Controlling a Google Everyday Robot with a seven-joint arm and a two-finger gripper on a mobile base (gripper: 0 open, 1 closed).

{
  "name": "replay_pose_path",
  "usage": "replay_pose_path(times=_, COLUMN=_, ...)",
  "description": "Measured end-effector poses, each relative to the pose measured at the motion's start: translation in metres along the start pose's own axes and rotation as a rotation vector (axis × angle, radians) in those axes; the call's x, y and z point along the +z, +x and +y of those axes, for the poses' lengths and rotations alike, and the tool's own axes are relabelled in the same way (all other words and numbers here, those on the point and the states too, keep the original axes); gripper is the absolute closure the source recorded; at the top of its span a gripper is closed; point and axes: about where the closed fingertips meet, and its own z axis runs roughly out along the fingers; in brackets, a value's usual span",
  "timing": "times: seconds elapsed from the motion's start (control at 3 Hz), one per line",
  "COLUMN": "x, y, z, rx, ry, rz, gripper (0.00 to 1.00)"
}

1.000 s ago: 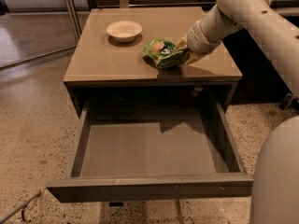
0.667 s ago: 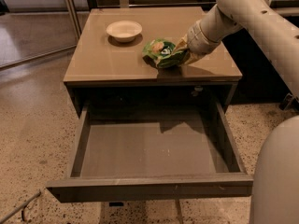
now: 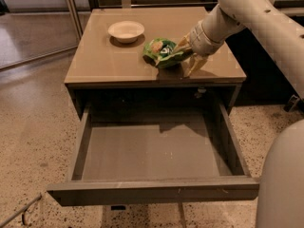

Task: Pick green rice chip bag from top drawer and place on counter

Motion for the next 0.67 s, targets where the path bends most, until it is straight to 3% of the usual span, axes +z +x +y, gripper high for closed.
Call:
replay_pose_path(times=0.33, x=-0.0112, y=-0.0045, z=-0.0111, rx=-0.012, ry=0.015, rz=0.019, gripper=0.00)
replay_pose_path(times=0.67, x=-0.0112, y=-0.0045, z=-0.0111, rx=-0.012, ry=0.015, rz=0.019, gripper=0.00)
